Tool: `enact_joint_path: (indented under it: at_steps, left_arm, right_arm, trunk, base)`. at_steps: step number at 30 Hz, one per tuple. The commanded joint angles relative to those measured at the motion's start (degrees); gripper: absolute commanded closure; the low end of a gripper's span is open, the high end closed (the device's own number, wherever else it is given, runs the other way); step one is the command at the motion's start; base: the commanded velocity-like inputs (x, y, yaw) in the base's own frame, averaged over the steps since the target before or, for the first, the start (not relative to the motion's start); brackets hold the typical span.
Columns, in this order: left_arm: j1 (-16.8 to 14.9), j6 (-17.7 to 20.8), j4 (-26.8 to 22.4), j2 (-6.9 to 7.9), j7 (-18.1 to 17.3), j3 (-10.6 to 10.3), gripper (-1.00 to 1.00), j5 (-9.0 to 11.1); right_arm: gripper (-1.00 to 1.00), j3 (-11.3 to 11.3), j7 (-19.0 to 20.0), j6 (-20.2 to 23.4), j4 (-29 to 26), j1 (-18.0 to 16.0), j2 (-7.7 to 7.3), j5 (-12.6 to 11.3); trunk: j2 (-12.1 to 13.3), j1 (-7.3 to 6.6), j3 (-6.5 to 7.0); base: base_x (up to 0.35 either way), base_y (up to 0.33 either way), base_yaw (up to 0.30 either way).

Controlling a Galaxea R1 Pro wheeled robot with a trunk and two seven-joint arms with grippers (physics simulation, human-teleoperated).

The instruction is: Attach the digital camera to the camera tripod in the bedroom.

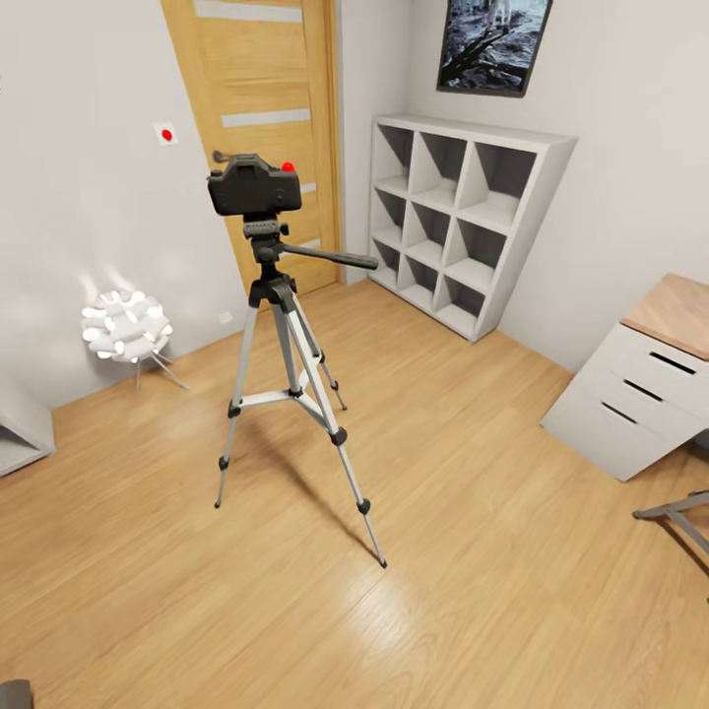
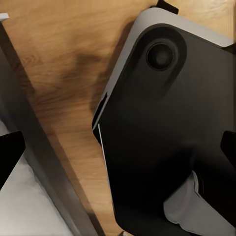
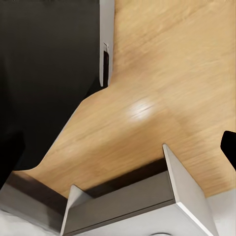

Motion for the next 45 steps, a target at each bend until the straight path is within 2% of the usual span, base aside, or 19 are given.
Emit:
enact_joint_path:
  at_steps: [1, 19, 45]
  left_arm:
    - [-0.02, 0.01, -0.07, 0.00, 0.21, -0.49, -1.00, 0.38]
    - [-0.01, -0.12, -0.17, -0.02, 0.21, -0.54, -1.00, 0.28]
    - [0.01, -0.12, -0.18, -0.02, 0.21, -0.62, -1.00, 0.18]
  right_arm:
    - [-1.00, -0.49, 0.07, -0.35, 0.19, -0.08, -0.02, 0.54]
    - [-1.00, -0.56, -2.73, -0.21, 0.19, -0.08, 0.70, 0.47]
    - [-1.00, -0.57, -2.36, -0.42, 0.28, 0.07, 1.17, 0.47]
  trunk:
    - [-0.09, 0.03, 0.02]
    - [-0.09, 0.03, 1.69]
    - [-0.09, 0.03, 4.10]
  base:
    - [0.000, 0.000, 0.000]
    - [0.000, 0.000, 0.000]
    - [0.000, 0.000, 0.000]
